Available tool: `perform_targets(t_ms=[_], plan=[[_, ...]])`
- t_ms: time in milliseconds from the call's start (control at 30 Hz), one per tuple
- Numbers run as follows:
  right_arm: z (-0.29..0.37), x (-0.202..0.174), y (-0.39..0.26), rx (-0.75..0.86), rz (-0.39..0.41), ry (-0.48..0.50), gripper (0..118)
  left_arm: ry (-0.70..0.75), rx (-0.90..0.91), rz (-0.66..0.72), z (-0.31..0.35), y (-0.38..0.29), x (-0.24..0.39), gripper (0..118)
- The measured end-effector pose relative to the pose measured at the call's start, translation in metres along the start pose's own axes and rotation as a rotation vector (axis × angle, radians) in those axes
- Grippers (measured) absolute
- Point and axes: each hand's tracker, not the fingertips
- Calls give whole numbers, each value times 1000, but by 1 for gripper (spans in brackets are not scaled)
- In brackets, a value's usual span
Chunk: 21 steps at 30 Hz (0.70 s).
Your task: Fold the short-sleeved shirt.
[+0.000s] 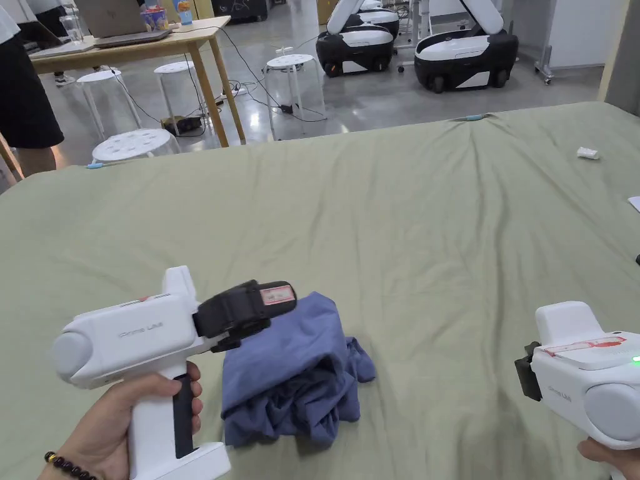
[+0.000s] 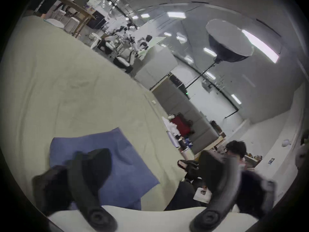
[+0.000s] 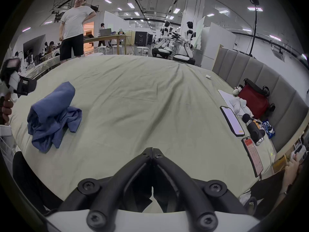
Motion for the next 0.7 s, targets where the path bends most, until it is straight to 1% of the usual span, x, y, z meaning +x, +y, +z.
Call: perform_targets(t_ms=[33, 67, 100, 133, 233, 367, 467, 567, 633, 700], plan=[[0, -1, 0, 0, 1, 1, 0, 36, -31, -7, -9, -1, -2, 18], [-1, -2, 0, -2, 3, 2, 0, 96, -41, -27, -23, -2, -1, 0], [1, -2, -1, -2, 6, 3, 0, 171, -61, -45, -38, -5, -1, 0], [1, -3, -1, -3, 7, 5, 0, 208, -82, -47, -51, -7, -2, 0], [1, -3, 0, -4, 8, 8, 0, 172, -153, 33, -85, -15, -5, 0], [2, -1, 0, -3, 11, 4, 0, 176, -241, 0, -113, -41, 14, 0], [2, 0, 0, -3, 13, -1, 0, 197, -287, -34, -124, -54, 9, 0], [8, 0, 0, 3, 15, -7, 0, 183, -234, -41, -110, -48, 19, 0], [9, 0, 0, 5, 23, -11, 0, 104, -153, -38, -81, -47, 40, 0], [10, -3, 2, 10, 30, -12, 0, 67, -73, -68, -53, -40, 51, 0]])
